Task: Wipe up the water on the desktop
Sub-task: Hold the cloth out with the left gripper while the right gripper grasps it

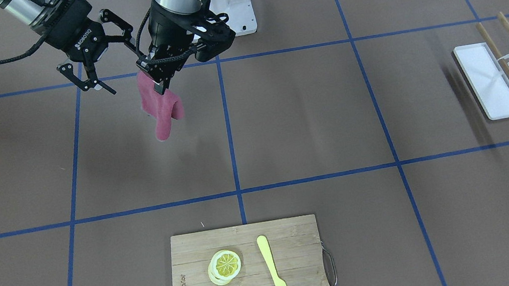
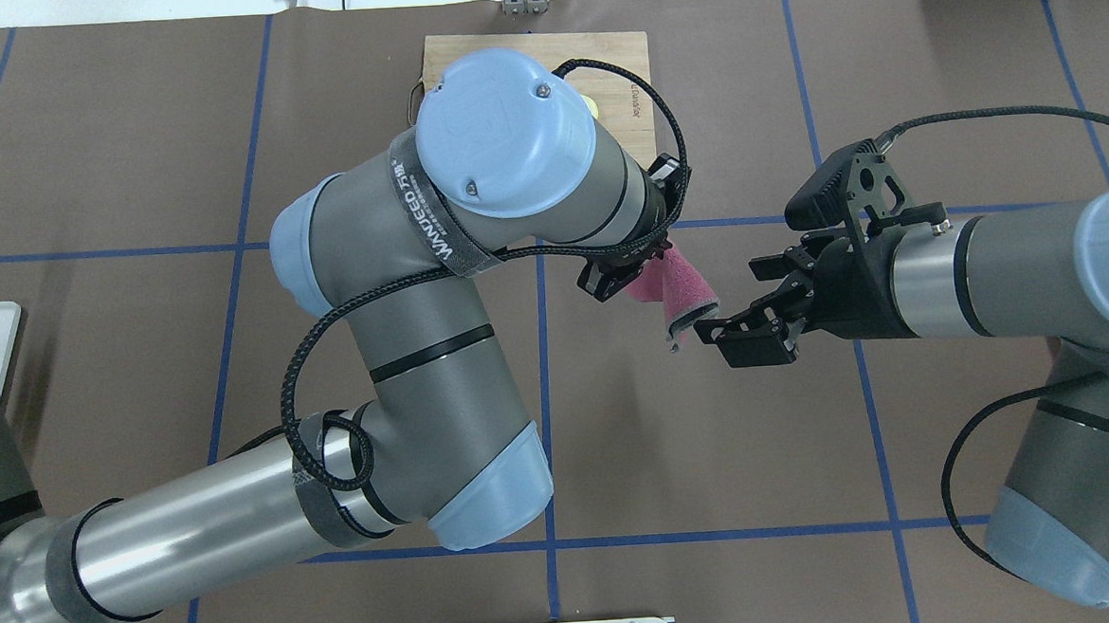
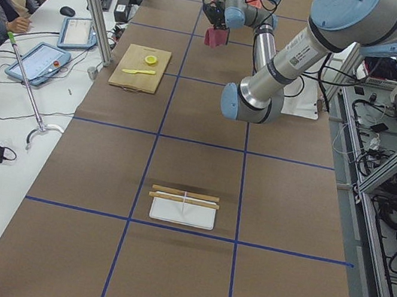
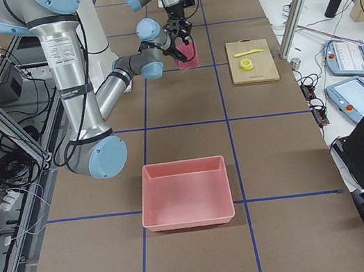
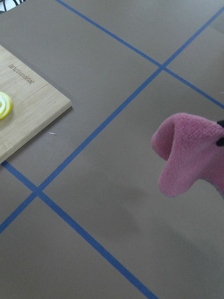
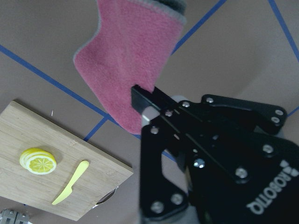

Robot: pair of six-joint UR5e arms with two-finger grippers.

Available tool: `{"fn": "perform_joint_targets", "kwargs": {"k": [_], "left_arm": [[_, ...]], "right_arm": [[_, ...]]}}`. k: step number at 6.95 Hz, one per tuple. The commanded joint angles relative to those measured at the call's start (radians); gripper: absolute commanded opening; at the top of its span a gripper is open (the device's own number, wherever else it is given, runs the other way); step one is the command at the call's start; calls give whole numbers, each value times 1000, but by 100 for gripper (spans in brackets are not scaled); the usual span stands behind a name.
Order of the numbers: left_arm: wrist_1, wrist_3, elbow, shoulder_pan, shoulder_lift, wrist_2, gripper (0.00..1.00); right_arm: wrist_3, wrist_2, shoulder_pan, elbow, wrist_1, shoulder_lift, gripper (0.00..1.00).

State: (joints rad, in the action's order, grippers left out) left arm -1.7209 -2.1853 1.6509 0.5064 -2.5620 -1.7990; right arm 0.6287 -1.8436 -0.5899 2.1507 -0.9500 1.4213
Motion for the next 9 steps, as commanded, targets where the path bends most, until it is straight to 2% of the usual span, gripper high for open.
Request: {"fn": "perform_joint_targets", "kwargs": {"k": [1,3,4,5,6,7,9], "left_arm": [[-14,-79,1,-21,-6,3,0],[-14,-90,6,-40,-14,4,0],[-14,-94,13,-40,-17,4,0],[-14,-94,15,-40,-21,4,0],[-14,-88,16,-40,-21,3,0],[-16,-80,16,-40,-18,3,0],[-26,-64,16,-40,-15,3,0]], "right_arm": [[-9,87,31,9,0,1,100],[-11,200,83,14,2,2,98],[-17,223,94,14,3,4,95],[-15,234,105,14,38,16,77],[-12,236,108,15,45,31,35],[-4,234,110,18,45,31,2],[-3,233,110,20,45,44,0]]}}
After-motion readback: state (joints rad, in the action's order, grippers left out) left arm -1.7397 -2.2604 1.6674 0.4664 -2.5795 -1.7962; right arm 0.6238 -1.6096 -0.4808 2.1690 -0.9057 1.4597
